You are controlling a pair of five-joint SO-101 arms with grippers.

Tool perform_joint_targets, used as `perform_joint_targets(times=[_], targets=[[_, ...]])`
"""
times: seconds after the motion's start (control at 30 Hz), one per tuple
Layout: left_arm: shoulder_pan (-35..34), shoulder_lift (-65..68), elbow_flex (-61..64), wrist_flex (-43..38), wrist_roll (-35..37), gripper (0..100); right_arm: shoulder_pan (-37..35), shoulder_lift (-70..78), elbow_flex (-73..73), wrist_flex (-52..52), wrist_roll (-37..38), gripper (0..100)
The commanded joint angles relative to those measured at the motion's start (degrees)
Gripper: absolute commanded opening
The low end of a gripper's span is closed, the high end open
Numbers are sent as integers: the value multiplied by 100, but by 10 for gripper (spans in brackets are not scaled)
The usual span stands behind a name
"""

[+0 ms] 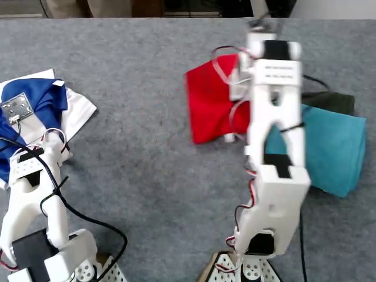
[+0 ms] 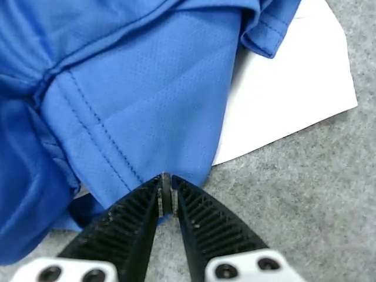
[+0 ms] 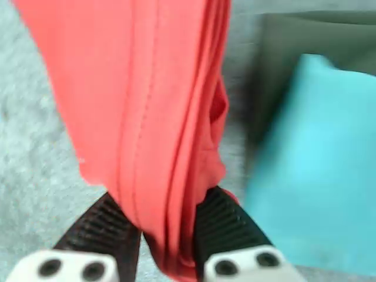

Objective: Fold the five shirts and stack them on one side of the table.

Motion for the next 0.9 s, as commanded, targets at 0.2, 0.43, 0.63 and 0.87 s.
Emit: perform_joint_targets(times=[0.2,0.43,0.63,0.87], targets=[[26,-92,-44,-79,-62,20,2149,-725,-259,132,431,5],[35,-92,-44,-79,-62,20,3073,-620,189,114,941,5],[35,-92,-44,-79,-62,20,3380,-611,602,105,1160,17],[35,-92,-44,-79,-62,21,3538,-673,655,114,1160,360]])
